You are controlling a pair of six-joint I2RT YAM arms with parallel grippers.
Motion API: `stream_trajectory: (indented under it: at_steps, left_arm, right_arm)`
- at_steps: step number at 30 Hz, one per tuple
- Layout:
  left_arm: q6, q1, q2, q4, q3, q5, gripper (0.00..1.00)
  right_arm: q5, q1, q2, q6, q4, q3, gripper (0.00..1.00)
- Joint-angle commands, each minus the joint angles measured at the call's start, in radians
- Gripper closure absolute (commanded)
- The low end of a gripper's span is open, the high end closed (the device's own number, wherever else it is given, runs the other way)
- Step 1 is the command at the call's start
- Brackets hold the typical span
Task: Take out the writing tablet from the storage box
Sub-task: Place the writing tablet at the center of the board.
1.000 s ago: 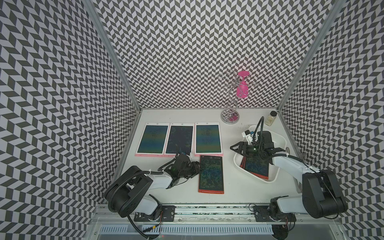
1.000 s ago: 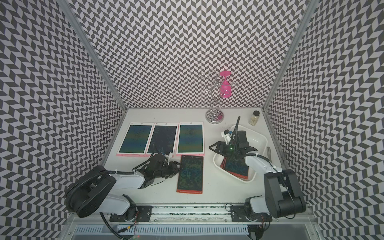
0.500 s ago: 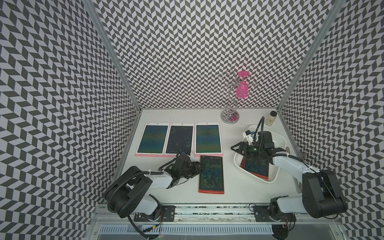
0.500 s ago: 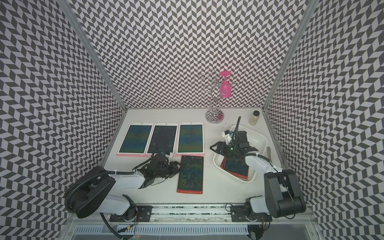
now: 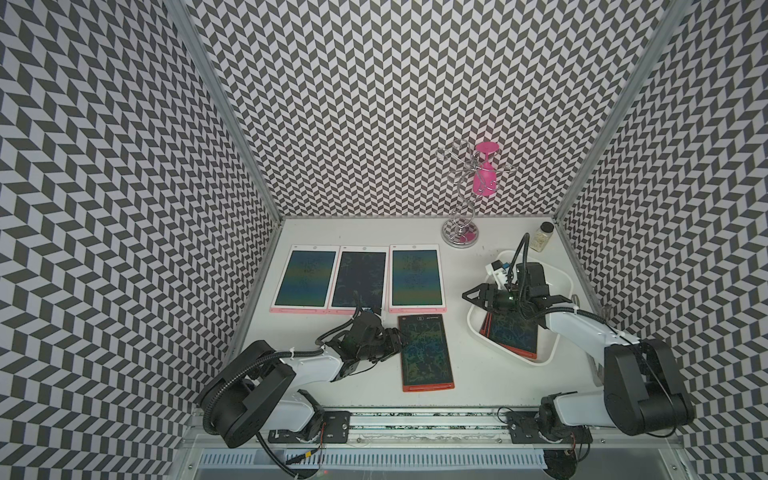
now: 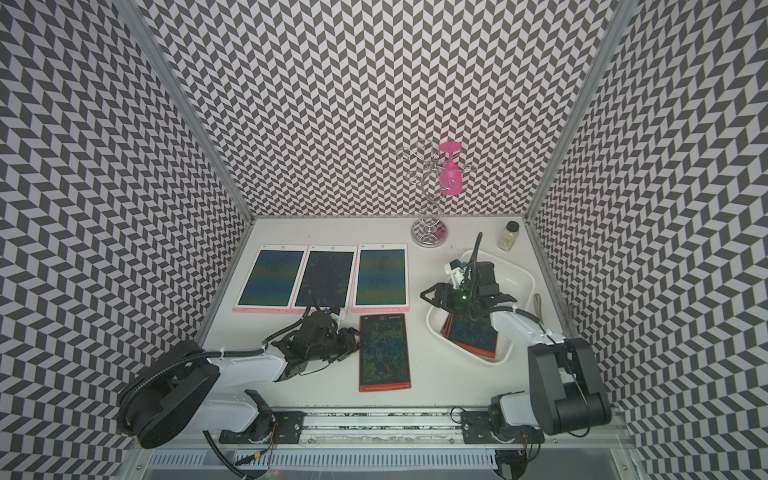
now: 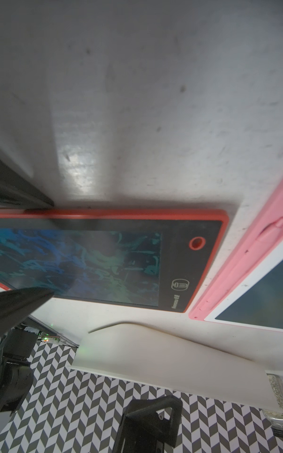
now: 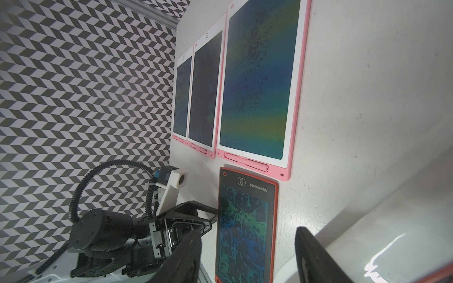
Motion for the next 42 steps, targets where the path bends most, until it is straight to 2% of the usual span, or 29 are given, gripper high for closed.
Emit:
stream_trajectory:
  at_steps: [1, 8, 15, 20, 25, 28, 32, 38, 42]
  left_arm:
    - [0.016, -0.007, 0.042, -0.174, 0.003, -0.061, 0.45]
    - [0.043, -0.009, 0.040, -0.250, 0.043, -0.087, 0.42]
    - [0.068, -0.018, -0.054, -0.344, 0.067, -0.133, 0.43]
    - [0.121, -0.066, -0.144, -0.520, 0.212, -0.242, 0.43]
    - [0.211, -0.084, -0.189, -0.541, 0.358, -0.270, 0.40]
    - [0.267, -0.084, -0.128, -0.523, 0.449, -0.258, 0.38]
    - [0.335, -0.093, 0.024, -0.475, 0.580, -0.197, 0.38]
    - [0.431, -0.101, 0.244, -0.437, 0.775, -0.158, 0.39]
    - [0.510, -0.100, 0.376, -0.448, 0.919, -0.149, 0.39]
  right_arm:
    - [-0.012, -0.005, 0.002, -0.011, 0.037, 0.003, 0.38]
    - [-0.007, -0.007, -0.006, -0.012, 0.035, 0.004, 0.38]
    - [0.031, -0.012, -0.015, -0.029, 0.002, 0.009, 0.38]
    - [0.078, -0.041, -0.054, -0.046, -0.039, 0.017, 0.38]
    - [0.160, -0.115, -0.108, -0.057, -0.107, 0.030, 0.38]
    - [0.264, -0.165, -0.124, -0.076, -0.181, 0.046, 0.38]
    - [0.401, -0.245, -0.132, -0.095, -0.256, 0.051, 0.38]
    - [0.528, -0.318, -0.126, -0.112, -0.286, 0.024, 0.37]
    - [0.567, -0.333, -0.083, -0.112, -0.274, 0.011, 0.37]
